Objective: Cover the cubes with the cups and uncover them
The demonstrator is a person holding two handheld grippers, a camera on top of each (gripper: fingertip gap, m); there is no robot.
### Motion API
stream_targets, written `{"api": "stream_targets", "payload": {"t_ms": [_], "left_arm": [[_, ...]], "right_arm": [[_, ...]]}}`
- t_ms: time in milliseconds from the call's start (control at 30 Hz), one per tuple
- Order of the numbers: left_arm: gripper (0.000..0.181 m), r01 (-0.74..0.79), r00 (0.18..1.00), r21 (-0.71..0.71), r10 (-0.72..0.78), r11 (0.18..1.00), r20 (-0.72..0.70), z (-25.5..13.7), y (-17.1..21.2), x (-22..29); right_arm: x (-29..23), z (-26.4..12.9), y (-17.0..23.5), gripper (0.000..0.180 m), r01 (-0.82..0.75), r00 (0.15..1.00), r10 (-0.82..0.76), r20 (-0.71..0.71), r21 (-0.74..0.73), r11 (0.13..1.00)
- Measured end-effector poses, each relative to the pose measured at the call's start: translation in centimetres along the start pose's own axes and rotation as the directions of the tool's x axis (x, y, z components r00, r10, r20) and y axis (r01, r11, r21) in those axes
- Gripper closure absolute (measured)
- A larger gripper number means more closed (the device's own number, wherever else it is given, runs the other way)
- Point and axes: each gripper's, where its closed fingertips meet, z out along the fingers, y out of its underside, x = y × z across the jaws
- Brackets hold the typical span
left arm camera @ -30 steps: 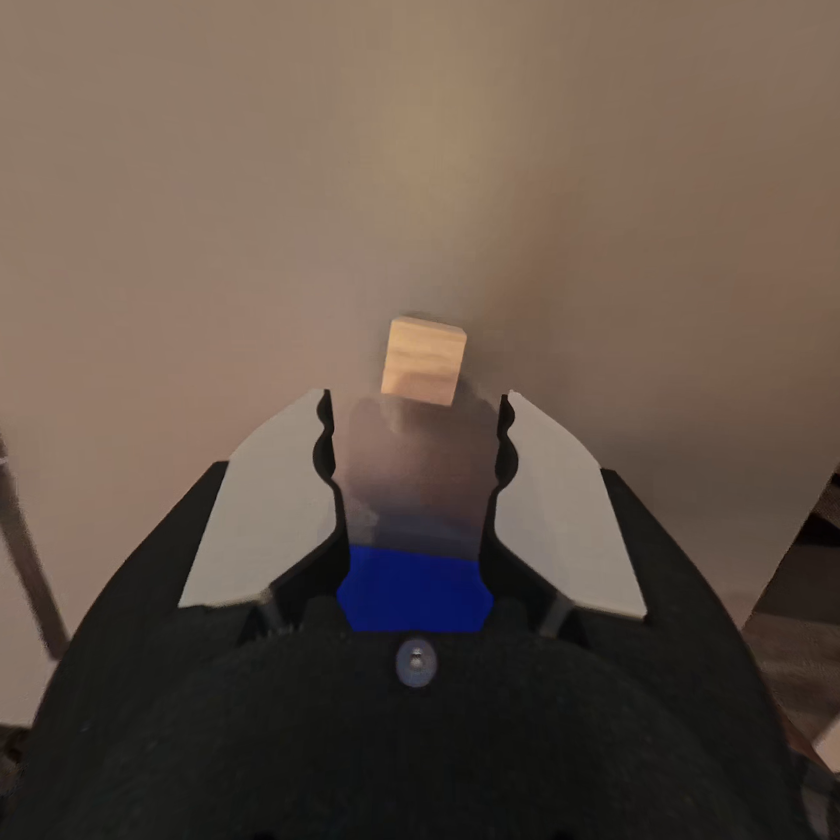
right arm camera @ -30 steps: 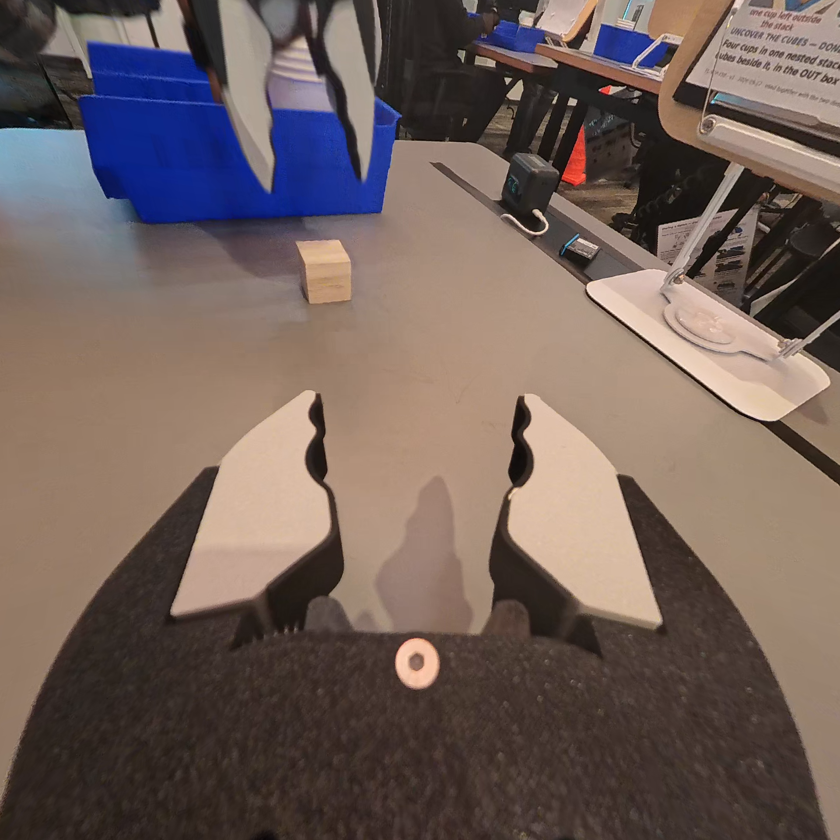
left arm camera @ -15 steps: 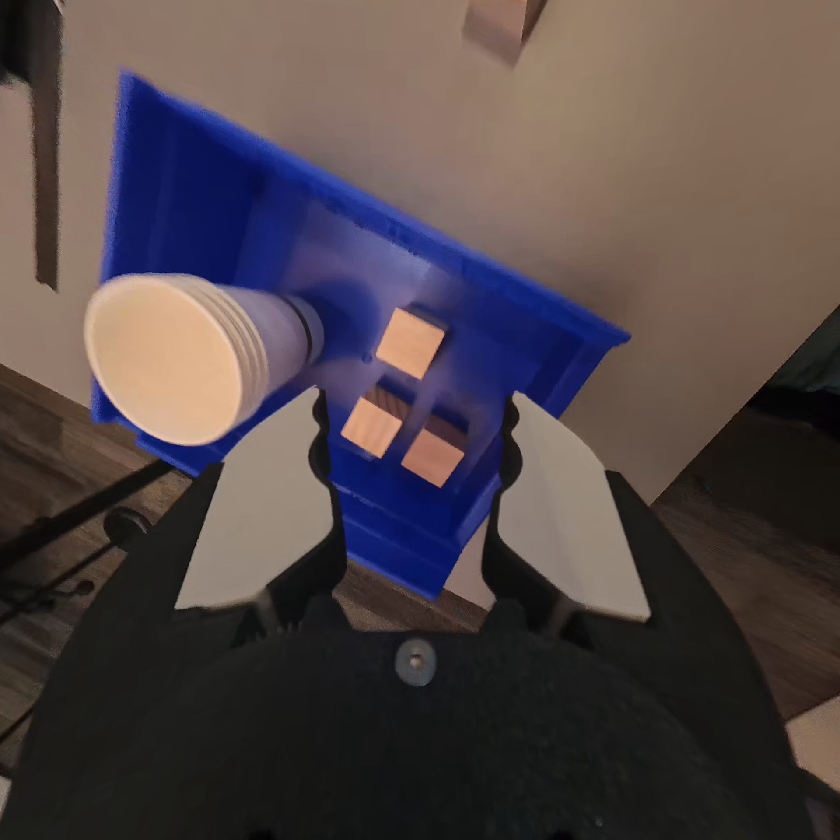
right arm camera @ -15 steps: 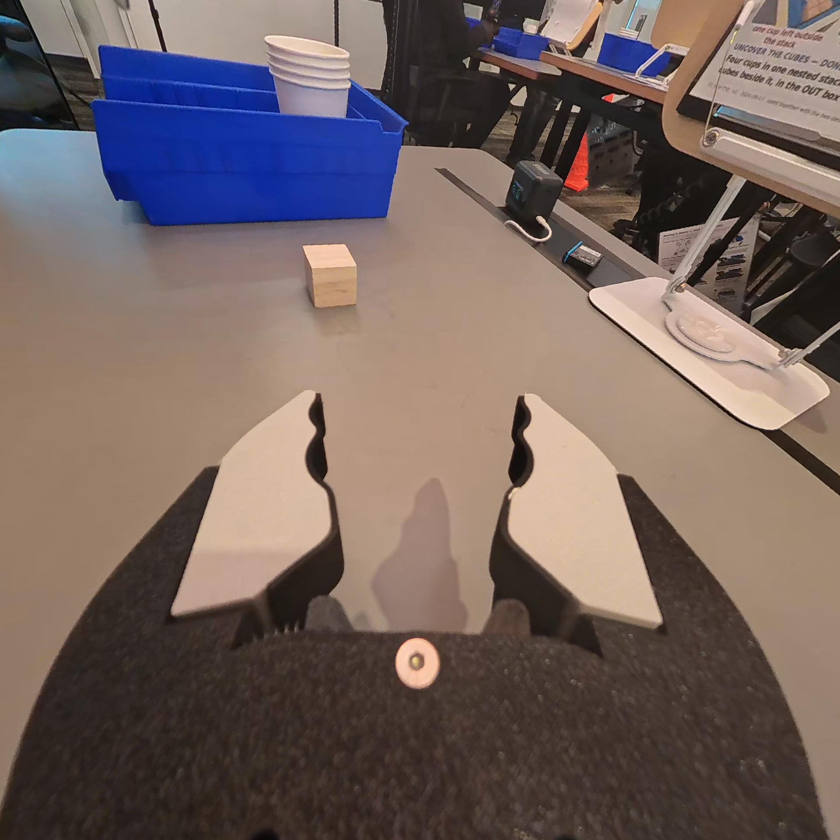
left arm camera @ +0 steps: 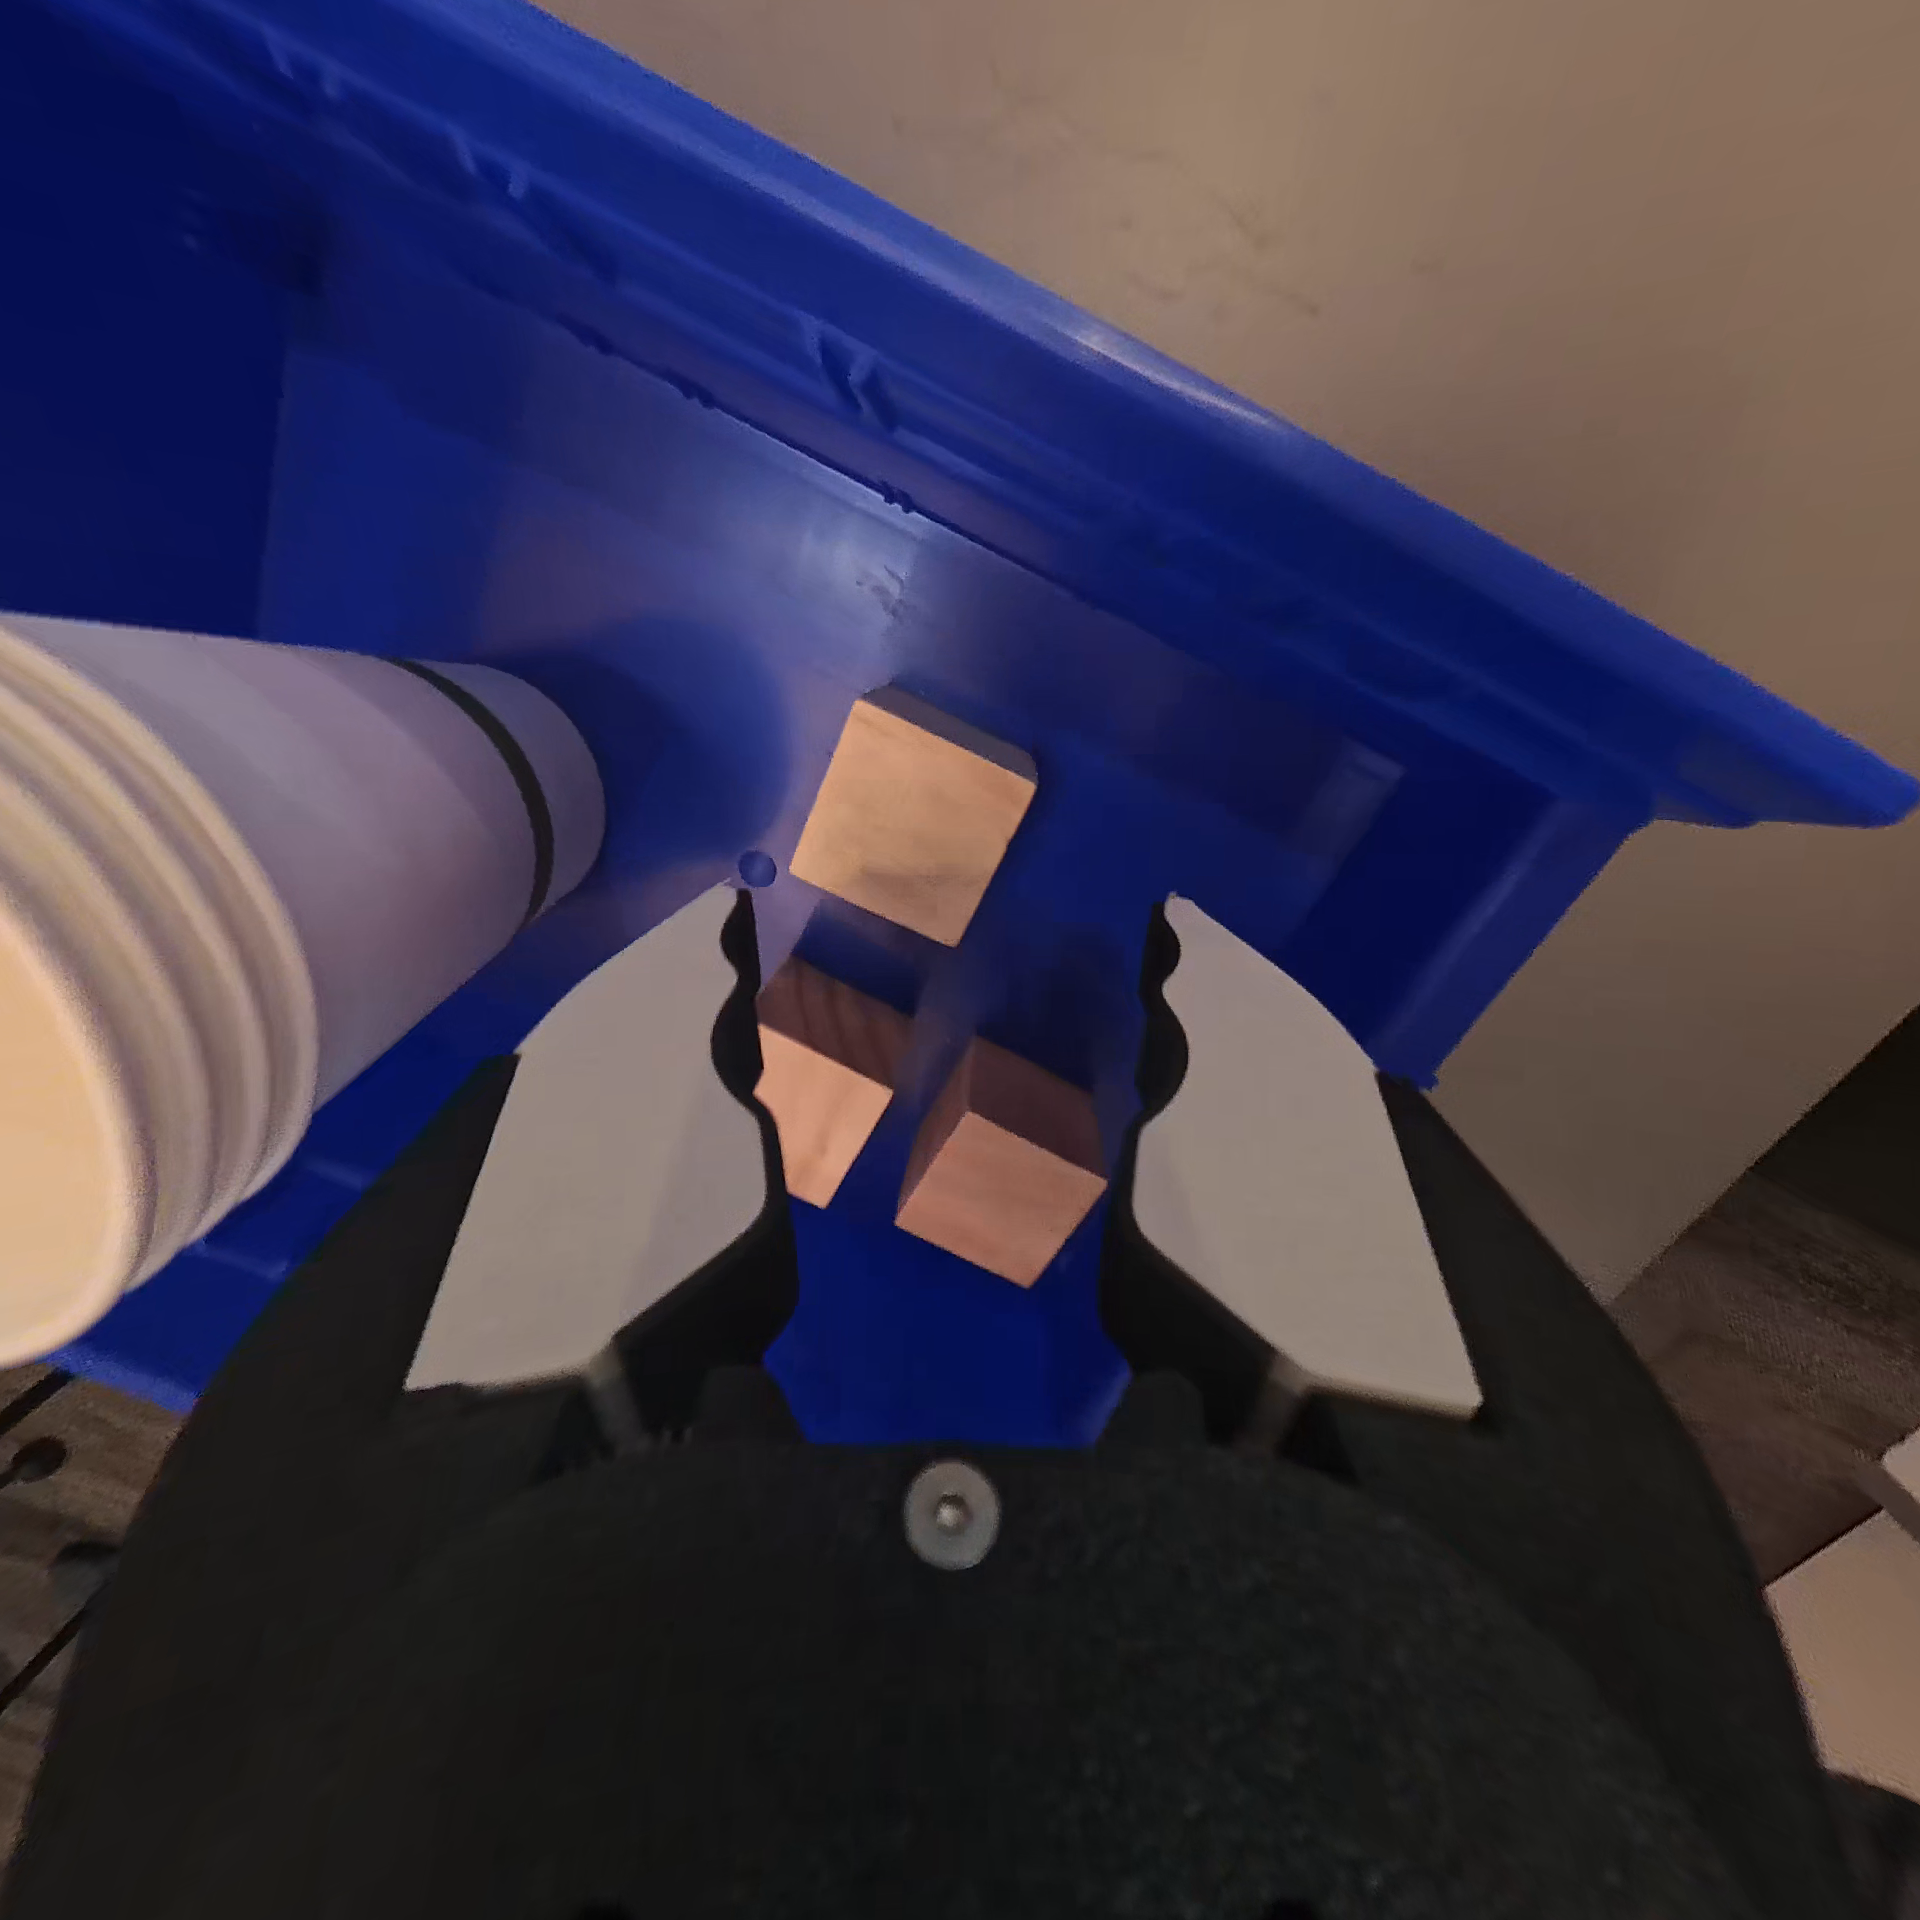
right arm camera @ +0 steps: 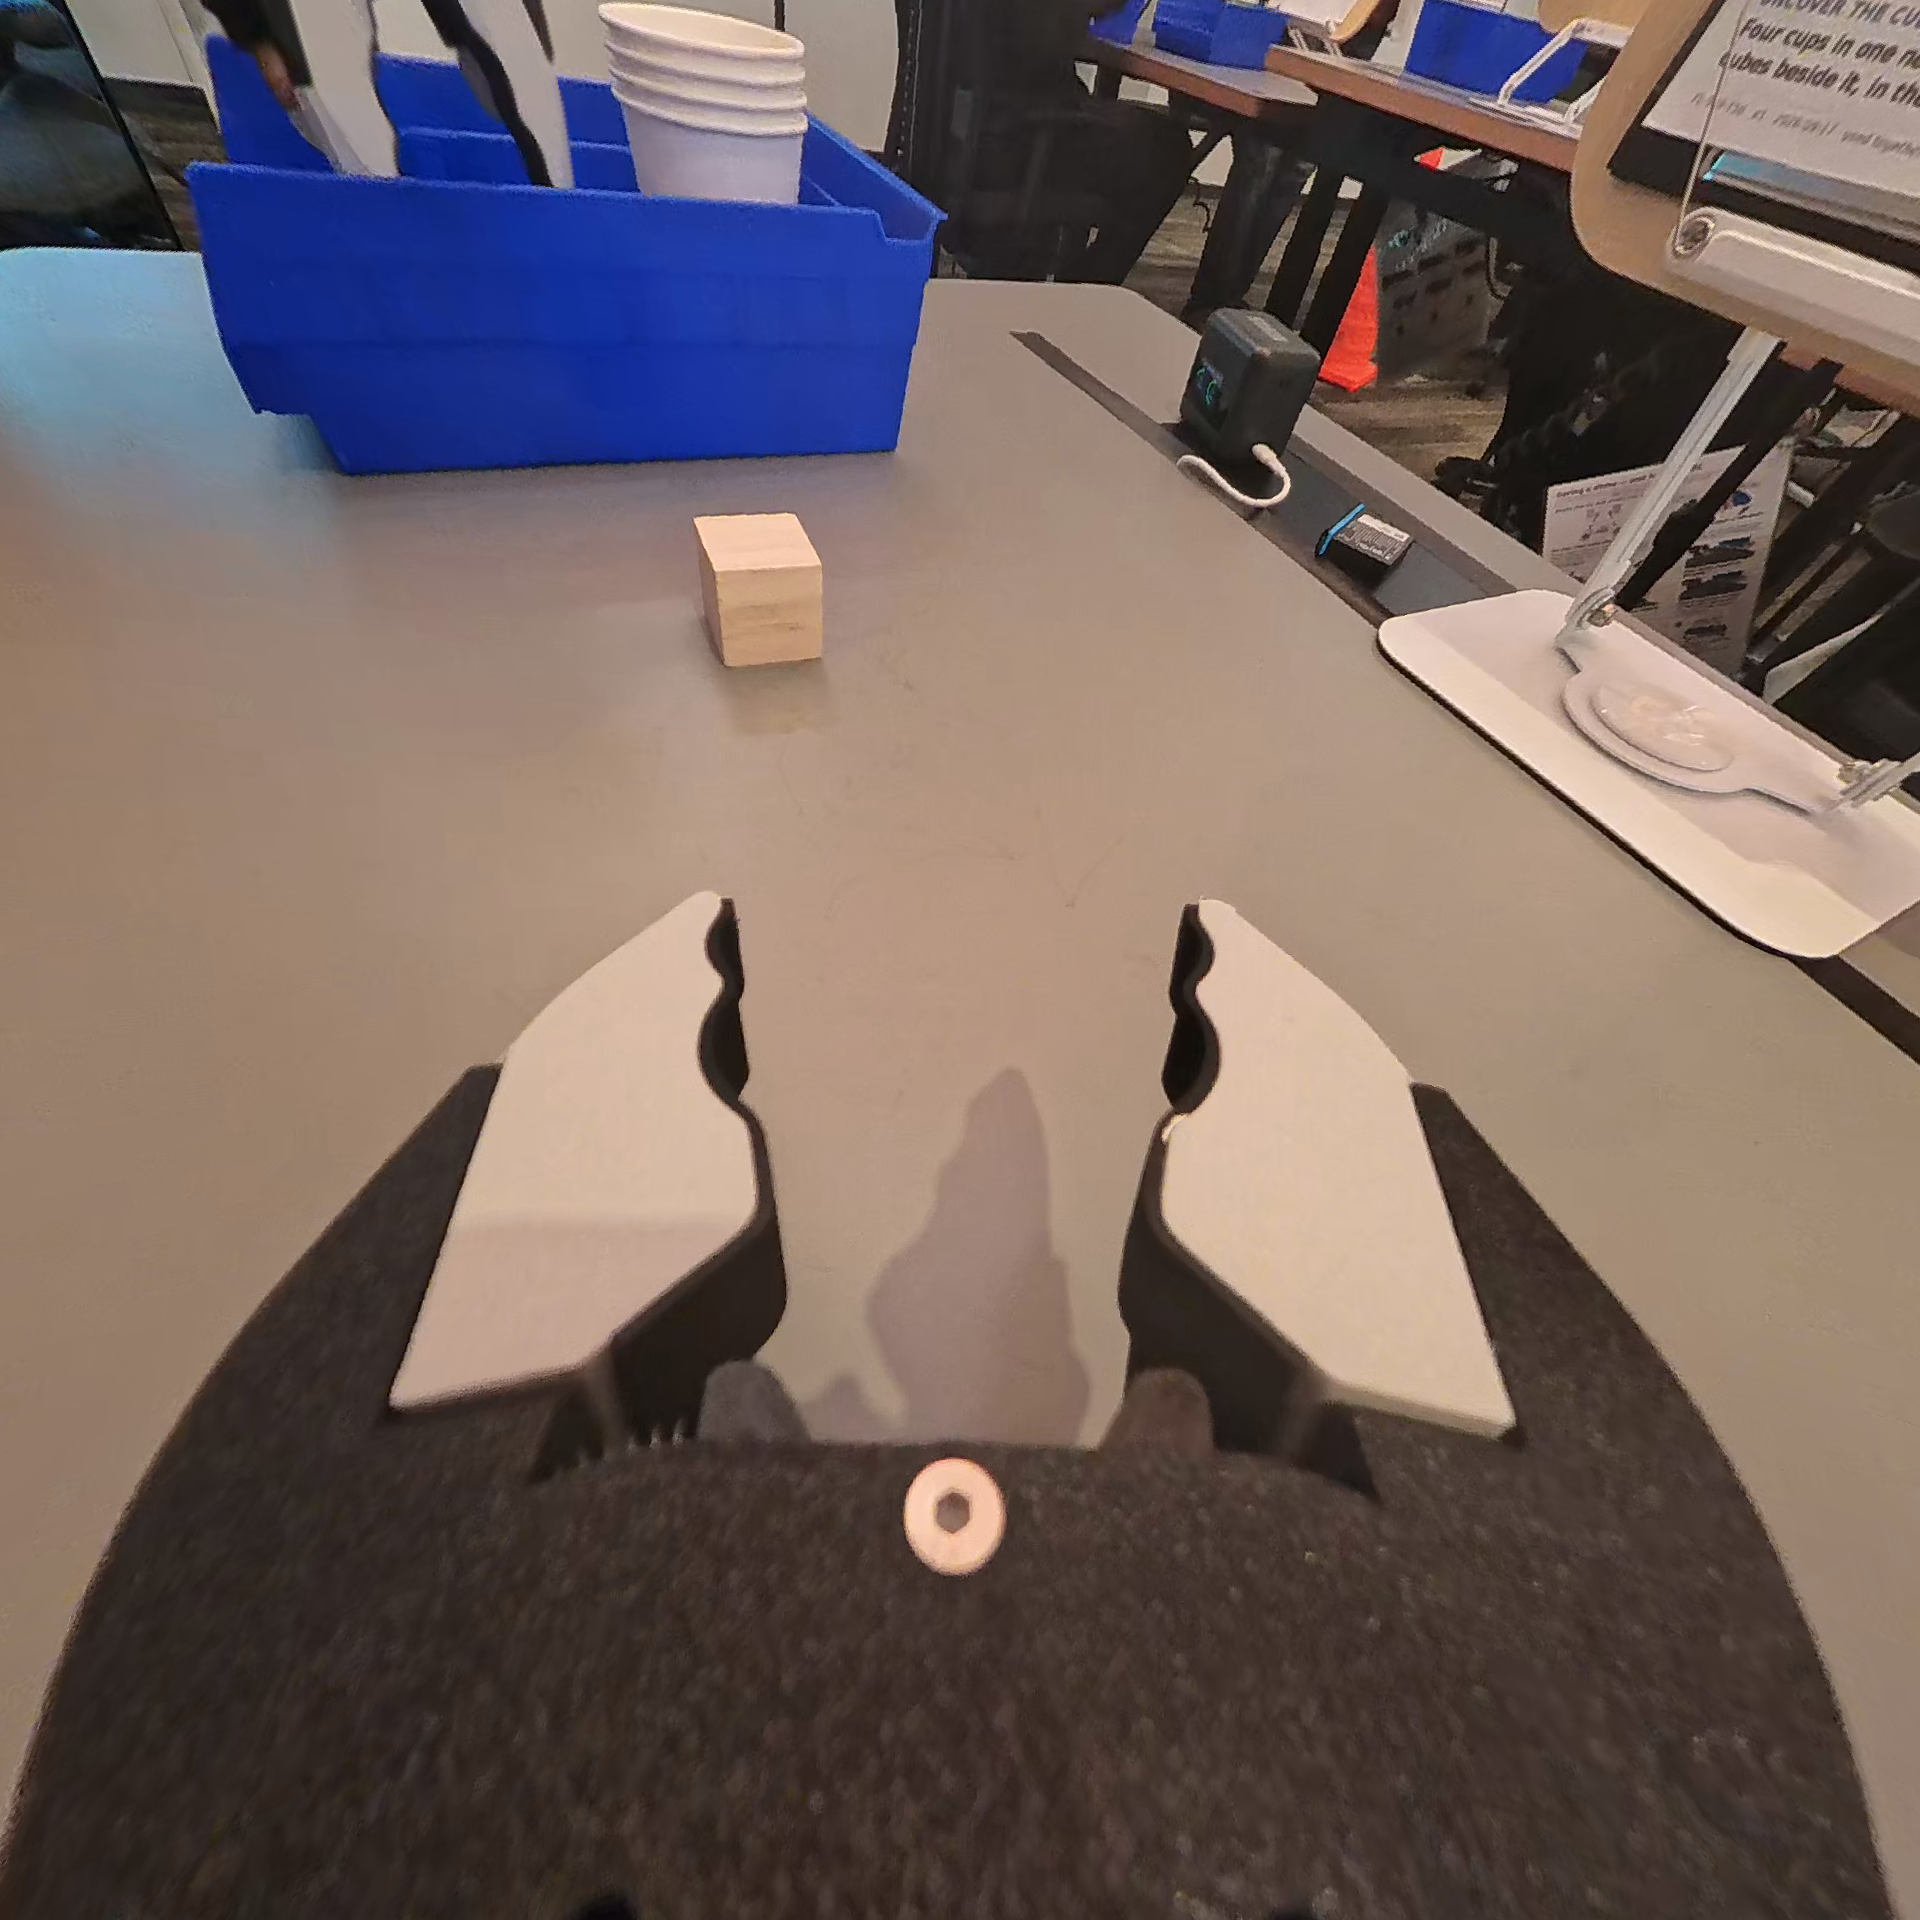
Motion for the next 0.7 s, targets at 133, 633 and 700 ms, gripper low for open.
{"api": "stream_targets", "payload": {"t_ms": [133,633,700], "left_arm": [[0.113,-0.044,0.999,0.001,0.044,0.999,-0.004,1.0,-0.5,-0.4],[0.122,-0.157,0.986,-0.086,0.151,0.984,-0.077,3.7,0.4,-0.4],[0.121,-0.168,0.984,-0.098,0.161,0.981,-0.071,4.0,0.7,-0.5]], "right_arm": [[-0.2,0.1,0.1,0.101,0.002,1.000,-0.002,0.011,-0.007,1.000],[-0.5,0.2,0.2,0.100,0.001,0.999,-0.002,0.041,0.004,1.000],[-0.5,0.2,0.2,0.100,0.003,0.999,-0.003,0.043,0.003,1.000]]}}
